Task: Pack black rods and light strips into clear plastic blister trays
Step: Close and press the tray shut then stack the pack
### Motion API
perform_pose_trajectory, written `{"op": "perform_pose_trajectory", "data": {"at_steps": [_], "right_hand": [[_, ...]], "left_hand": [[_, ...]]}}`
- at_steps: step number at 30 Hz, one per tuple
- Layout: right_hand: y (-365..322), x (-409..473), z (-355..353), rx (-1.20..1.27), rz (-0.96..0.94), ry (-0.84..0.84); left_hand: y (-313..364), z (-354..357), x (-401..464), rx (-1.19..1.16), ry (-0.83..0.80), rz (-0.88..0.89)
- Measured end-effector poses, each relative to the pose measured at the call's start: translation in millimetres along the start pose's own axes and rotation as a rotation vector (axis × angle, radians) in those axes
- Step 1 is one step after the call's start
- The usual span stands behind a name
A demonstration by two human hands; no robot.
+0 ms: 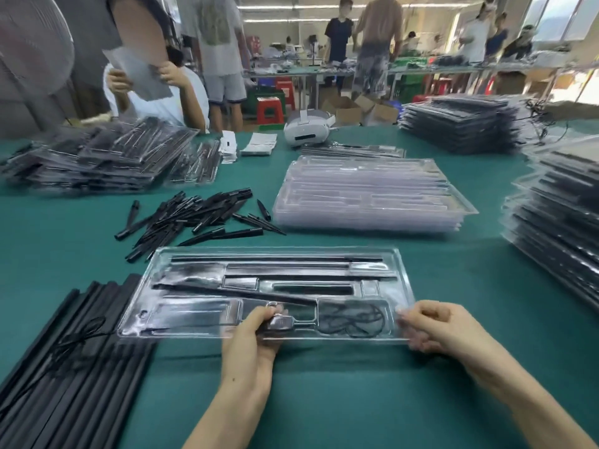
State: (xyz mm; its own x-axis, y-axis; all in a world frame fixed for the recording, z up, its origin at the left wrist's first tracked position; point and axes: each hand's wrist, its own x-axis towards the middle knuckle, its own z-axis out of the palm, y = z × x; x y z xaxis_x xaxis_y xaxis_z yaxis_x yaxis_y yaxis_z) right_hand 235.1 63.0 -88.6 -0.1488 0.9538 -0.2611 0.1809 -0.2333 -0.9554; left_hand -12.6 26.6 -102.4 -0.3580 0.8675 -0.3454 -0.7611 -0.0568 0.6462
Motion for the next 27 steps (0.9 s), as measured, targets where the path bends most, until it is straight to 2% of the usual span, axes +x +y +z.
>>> {"op": "perform_pose_trajectory", "data": {"at_steps": [6,11,23,27], "right_hand": [[0.5,-1.3,12.9,0.074,-0.14,0.046],[1.7,1.9,13.6,0.042,-0.121,0.066],[5.4,4.2,17.6,0.184,-0.095,0.082],[4.4,4.3,17.5,0.09,-0.154,0.135]], "left_hand": [[-2.0,2.8,-2.5,0.016,0.009,0.022],[-1.0,4.3,-2.5,0.033,-0.023,0.055],[-1.8,3.5,-3.0,0.012,-0.021,0.054],[2.2,6.3,-6.5,0.05,-0.037,0.062]]}}
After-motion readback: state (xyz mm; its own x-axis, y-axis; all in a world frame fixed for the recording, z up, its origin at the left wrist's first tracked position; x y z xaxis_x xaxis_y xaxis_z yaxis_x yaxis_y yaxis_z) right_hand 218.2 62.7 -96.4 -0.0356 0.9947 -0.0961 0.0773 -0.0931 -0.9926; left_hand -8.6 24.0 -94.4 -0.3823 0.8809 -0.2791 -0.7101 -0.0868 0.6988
